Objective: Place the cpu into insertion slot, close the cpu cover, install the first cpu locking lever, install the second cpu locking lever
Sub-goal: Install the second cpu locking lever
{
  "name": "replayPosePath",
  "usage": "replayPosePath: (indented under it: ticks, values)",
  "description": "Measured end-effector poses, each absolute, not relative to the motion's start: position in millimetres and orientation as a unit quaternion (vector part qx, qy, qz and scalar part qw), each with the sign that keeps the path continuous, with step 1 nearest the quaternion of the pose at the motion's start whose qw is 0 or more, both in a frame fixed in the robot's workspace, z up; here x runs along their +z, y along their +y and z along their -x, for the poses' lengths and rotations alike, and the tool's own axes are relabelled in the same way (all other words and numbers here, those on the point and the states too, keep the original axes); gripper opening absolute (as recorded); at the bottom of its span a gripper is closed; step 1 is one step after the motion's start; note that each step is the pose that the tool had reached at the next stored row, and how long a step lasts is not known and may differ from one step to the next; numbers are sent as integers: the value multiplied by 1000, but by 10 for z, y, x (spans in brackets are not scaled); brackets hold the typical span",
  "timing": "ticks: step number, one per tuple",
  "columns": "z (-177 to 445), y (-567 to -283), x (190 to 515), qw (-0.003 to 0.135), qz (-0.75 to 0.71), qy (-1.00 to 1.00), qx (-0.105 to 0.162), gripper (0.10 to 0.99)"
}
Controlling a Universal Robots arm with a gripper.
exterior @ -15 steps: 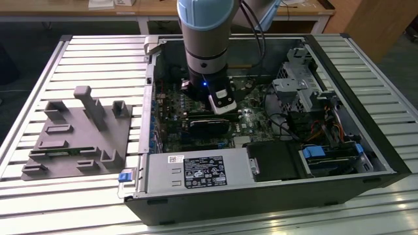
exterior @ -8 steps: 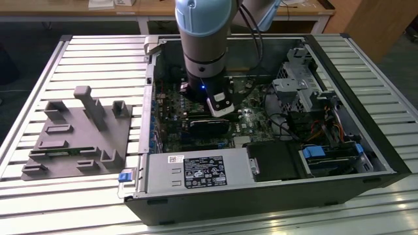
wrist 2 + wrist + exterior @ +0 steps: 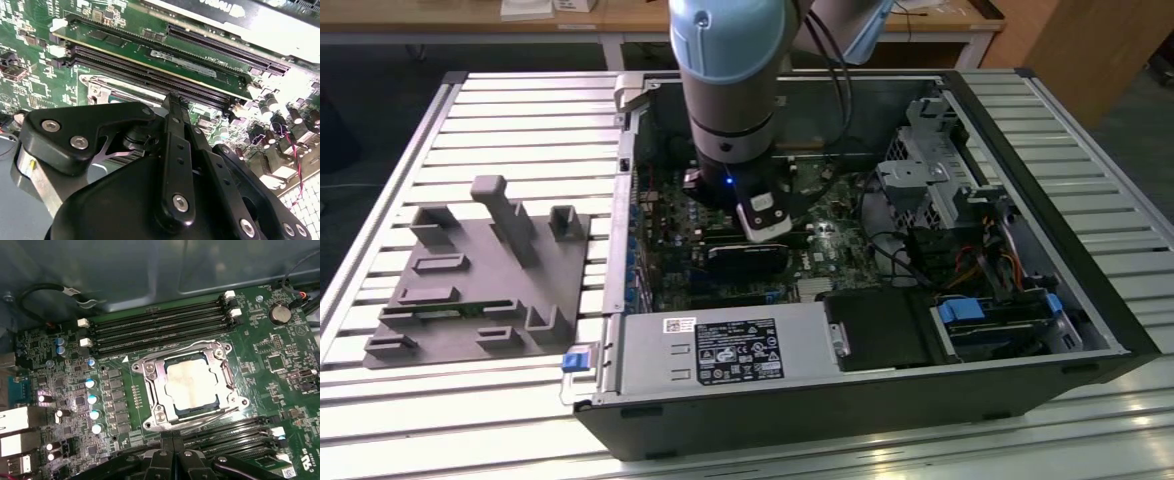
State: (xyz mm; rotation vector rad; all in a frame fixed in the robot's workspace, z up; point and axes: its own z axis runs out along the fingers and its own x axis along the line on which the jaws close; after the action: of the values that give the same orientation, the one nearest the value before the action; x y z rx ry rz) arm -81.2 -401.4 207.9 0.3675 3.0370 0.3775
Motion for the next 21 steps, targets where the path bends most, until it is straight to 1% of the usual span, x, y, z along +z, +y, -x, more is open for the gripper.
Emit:
replayPosePath:
  ticks: [16, 21]
  values:
    - [898, -4019, 1941, 27, -120, 982, 142, 106]
    - [907, -4019, 1913, 26, -120, 981, 153, 106]
